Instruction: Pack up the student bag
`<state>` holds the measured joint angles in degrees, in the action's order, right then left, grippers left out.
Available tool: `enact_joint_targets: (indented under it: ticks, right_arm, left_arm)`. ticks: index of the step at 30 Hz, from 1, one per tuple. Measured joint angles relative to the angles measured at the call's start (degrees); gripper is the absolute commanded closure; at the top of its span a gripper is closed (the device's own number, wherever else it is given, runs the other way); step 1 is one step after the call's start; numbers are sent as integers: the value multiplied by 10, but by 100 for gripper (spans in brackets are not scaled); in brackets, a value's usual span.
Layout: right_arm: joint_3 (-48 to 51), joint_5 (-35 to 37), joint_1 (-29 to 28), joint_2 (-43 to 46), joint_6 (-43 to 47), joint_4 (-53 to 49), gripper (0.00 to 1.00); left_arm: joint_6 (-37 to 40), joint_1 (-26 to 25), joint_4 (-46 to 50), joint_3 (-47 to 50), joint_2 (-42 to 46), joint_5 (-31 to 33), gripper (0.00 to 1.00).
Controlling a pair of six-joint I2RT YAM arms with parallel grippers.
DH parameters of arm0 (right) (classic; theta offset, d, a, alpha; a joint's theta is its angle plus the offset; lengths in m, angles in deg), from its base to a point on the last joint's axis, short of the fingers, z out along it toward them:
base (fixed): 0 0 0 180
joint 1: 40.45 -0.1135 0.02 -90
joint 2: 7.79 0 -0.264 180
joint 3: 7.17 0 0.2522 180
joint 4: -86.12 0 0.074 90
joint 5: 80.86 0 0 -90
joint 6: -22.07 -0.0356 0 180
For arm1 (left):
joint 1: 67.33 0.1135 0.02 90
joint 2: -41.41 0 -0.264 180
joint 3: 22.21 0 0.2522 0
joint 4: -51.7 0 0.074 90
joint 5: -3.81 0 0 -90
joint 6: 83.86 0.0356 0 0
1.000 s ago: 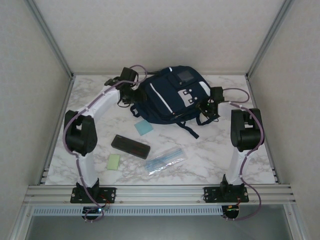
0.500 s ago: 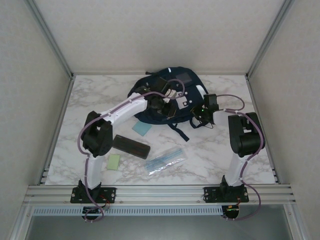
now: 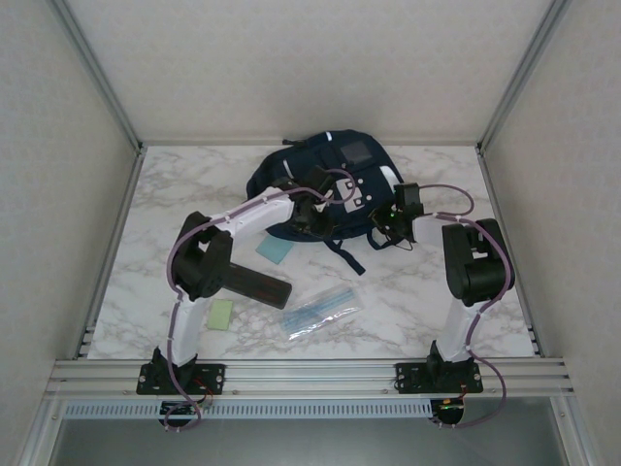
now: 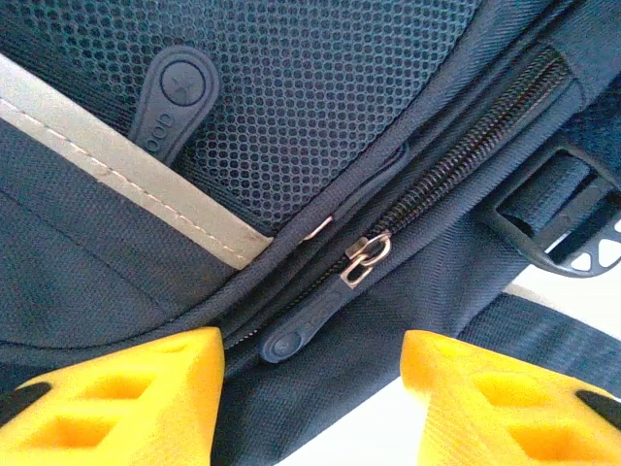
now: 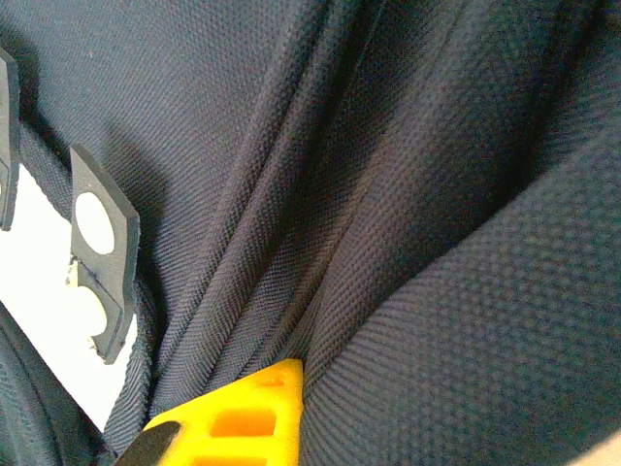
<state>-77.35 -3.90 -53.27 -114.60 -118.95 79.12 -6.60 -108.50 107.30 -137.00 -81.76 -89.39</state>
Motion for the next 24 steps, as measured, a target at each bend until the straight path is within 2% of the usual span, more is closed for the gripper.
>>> enact_joint_targets:
  ticks: [5, 7, 13, 16, 21, 24]
  right_arm:
    - [6, 5, -3, 5, -1, 2, 94]
    - [6, 6, -4, 5, -2, 1, 94]
    - [6, 11, -5, 6, -2, -1, 94]
    - [6, 12, -5, 8, -2, -2, 94]
    - [6, 14, -6, 11, -2, -4, 94]
    - [6, 15, -6, 12, -2, -5, 95]
  left_arm:
    - [-16, 0, -11, 14, -14, 3, 51]
    - [-25, 0, -16, 18, -18, 3, 59]
    - [-45, 3, -17, 18, -28, 6, 70]
    - [-58, 5, -18, 18, -32, 6, 71]
    - [-90, 8, -19, 8, -41, 0, 67]
    - [-102, 9, -9, -5, -48, -7, 74]
